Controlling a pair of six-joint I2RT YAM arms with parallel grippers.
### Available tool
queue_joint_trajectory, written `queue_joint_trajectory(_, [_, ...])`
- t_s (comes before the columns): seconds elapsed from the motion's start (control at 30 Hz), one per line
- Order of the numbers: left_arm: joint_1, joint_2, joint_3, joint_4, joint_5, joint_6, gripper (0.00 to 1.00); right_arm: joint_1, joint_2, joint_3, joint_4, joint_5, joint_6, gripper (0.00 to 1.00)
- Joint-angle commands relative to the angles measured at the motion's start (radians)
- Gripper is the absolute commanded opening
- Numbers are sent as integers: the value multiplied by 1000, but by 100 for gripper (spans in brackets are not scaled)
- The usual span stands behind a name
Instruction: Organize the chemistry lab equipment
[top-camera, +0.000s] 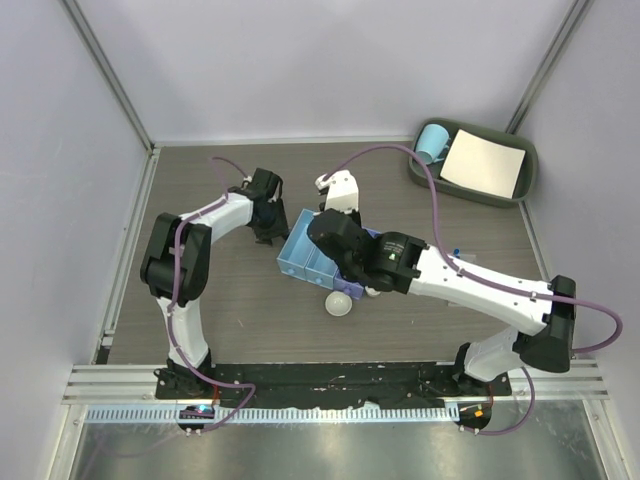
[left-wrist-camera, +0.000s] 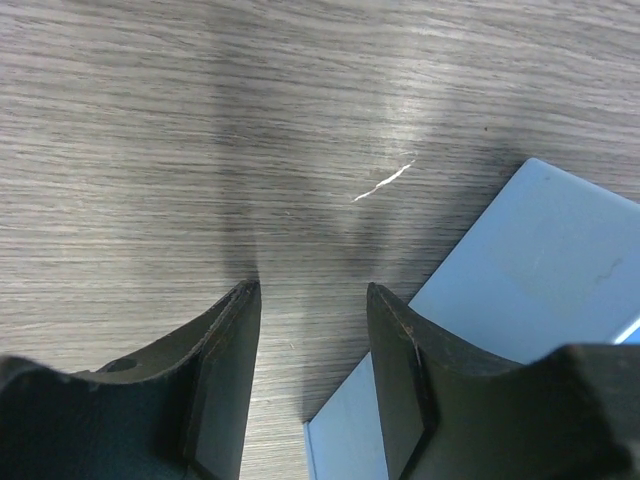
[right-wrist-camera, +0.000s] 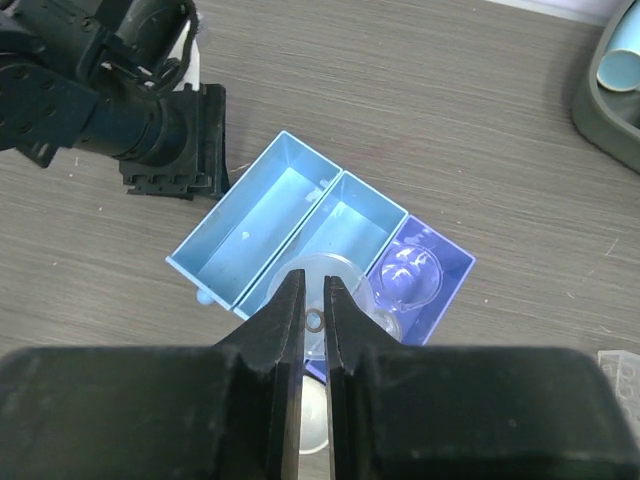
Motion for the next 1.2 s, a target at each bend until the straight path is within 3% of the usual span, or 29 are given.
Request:
queue_joint_trajectory(0.0, [-7,2,7,-19,12,-1,52,-84,28,-12,99,-89,11,1])
queue_joint_trajectory(0.13, [-6,-49,52,-88,-40,28,54,-152,69,-3,131,-191,-3,1])
queue_joint_trajectory(0.5, [30,-314,146,-234,-48,87,57,-268,204,37,175,-294,-20,1])
queue_joint_trajectory(1.17, [74,-728,-160,-216,148,127,60,-362,355,-50,307,-349,-14,1])
